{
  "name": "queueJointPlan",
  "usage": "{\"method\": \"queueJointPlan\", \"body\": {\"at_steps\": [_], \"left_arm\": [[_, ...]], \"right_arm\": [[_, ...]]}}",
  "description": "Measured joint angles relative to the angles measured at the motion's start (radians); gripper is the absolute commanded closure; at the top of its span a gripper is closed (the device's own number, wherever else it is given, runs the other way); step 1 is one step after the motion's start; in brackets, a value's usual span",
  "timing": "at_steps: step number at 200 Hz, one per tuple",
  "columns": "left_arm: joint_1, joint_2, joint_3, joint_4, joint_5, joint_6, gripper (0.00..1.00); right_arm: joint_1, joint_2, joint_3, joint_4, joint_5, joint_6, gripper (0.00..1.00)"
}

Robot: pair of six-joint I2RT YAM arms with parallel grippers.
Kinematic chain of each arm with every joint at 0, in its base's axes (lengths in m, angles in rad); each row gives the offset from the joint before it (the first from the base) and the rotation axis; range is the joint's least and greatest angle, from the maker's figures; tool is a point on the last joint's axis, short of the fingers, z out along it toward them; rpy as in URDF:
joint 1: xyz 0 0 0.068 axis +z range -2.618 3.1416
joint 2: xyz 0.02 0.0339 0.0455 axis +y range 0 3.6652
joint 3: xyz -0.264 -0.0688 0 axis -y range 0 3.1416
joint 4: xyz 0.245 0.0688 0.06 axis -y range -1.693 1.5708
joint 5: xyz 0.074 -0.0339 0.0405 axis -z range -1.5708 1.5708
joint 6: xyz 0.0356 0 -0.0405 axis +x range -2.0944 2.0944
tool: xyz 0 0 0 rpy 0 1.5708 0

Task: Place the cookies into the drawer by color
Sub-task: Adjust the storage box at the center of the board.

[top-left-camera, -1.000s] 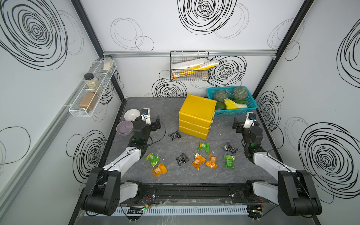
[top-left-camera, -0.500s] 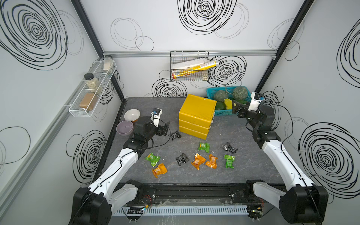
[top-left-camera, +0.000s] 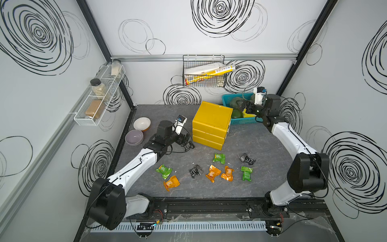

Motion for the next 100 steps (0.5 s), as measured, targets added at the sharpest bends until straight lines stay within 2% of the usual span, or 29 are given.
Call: {"method": "queueJointPlan", "body": {"at_steps": [44, 100], "left_arm": [[-0.011, 0.095, 0.049, 0.057, 0.002, 0.0, 0.01], [-0.02, 0.169, 0.11, 0.08, -0.006, -0.014, 0.01]], "right_arm": [[0.0, 0.182, 0.183, -0.057, -0.153, 0.006, 0.06], [0.02, 0.245, 0.191, -0.108, -0.244, 0.004, 0.07]]}}
